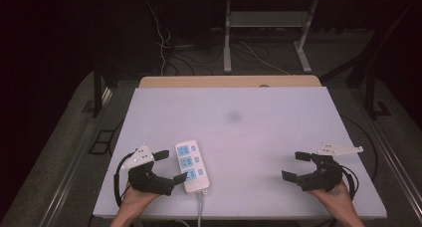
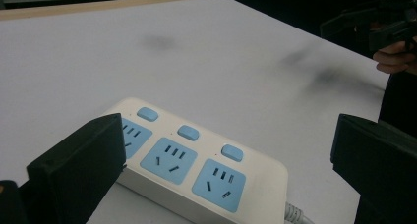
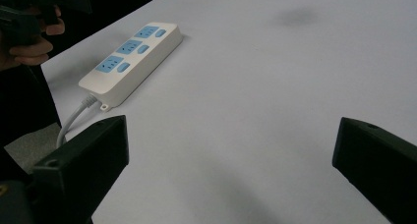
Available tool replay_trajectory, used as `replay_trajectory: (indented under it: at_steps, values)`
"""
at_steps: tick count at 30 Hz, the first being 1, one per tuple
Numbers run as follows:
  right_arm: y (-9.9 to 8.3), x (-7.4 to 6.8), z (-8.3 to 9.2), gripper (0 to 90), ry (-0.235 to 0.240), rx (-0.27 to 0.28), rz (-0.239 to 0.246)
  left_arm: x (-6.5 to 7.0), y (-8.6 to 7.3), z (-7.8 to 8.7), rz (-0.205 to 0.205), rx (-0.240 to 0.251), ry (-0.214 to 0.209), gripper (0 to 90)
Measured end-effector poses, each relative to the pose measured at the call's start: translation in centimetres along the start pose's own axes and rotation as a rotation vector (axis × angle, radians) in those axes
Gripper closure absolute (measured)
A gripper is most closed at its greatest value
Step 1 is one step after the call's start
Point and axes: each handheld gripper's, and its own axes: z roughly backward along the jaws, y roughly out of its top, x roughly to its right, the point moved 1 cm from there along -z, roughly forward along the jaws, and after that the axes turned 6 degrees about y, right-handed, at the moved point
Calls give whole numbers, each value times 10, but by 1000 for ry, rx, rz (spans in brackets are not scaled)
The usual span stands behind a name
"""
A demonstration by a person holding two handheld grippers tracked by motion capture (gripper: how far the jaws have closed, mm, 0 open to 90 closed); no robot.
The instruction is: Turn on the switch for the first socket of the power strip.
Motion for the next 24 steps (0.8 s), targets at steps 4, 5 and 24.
replay_trajectory:
  at_steps: [4,5,24]
  values:
    - [0,1,1,2,-2,1,-1,0,4,1,-14,-30,2,0]
    - [0,1,1,2,-3,0,-1,-1,5,2,-17,-38,2,0]
    - [0,0,0,2,-2,-8,4,-1,29,-10,-99,-164,-17,0]
